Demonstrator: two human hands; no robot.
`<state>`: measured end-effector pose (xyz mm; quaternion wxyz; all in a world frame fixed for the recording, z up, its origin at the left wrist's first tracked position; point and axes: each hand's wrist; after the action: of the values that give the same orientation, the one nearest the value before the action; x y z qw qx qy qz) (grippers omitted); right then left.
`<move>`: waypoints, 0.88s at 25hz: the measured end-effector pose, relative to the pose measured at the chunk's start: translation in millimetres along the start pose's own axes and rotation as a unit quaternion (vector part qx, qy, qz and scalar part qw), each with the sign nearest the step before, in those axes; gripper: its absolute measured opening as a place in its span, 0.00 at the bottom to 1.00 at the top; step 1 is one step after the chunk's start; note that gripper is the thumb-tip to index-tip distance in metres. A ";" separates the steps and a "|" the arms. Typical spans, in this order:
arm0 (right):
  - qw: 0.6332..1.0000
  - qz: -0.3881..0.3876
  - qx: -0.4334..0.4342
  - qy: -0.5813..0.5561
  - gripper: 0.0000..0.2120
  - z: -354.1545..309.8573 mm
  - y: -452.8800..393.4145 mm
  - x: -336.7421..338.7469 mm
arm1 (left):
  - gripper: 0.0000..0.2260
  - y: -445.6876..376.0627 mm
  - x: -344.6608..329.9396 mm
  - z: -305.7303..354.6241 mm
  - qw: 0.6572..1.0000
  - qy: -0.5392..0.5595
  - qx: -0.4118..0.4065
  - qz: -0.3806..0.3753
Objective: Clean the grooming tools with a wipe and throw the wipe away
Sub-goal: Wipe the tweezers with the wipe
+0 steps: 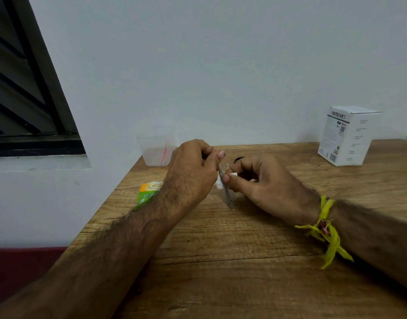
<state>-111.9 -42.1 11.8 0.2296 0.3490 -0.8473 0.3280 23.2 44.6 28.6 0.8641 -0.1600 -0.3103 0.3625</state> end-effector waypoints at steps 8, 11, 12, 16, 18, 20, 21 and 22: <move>0.989 0.014 -0.069 -0.128 0.04 4.6 -1.5 -5.6 | 0.08 -1.4 -0.9 -5.1 1.000 0.023 0.009 0.012; 1.000 -0.003 -0.011 -0.025 0.05 5.1 -0.8 -2.3 | 0.09 -1.8 -2.1 -6.4 1.000 0.017 0.007 0.010; 1.000 -0.006 0.005 0.009 0.05 4.2 0.2 -1.6 | 0.09 -1.3 -2.7 -6.5 1.000 0.017 0.006 0.010; 0.994 0.013 -0.032 -0.100 0.03 5.4 0.7 -3.5 | 0.09 -0.8 -4.7 -6.6 1.000 0.023 0.007 0.019; 0.981 0.016 -0.071 -0.180 0.03 7.1 -0.6 -5.8 | 0.09 -1.2 -4.9 -7.0 0.999 0.027 0.012 0.026; 0.972 0.021 -0.090 -0.217 0.03 8.0 -1.8 -7.8 | 0.09 -1.1 -5.0 -7.3 0.999 0.033 0.015 0.032; 0.969 0.022 -0.097 -0.226 0.04 8.0 -2.2 -8.7 | 0.09 -1.0 -5.2 -7.4 0.999 0.035 0.016 0.034; 0.967 0.022 -0.102 -0.233 0.05 7.5 -2.1 -8.9 | 0.09 -0.6 -5.7 -7.6 0.999 0.037 0.016 0.036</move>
<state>-105.8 -44.7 2.1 0.0531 0.3714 -0.9139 0.1549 25.3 39.7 20.8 0.8641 -0.1702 -0.2663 0.3918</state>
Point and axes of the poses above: each hand's wrist, its own y-axis away from the middle knuckle, its own x-axis out of the back of the hand, z = x × y, and after that the axes turned 7 degrees about y, right-handed
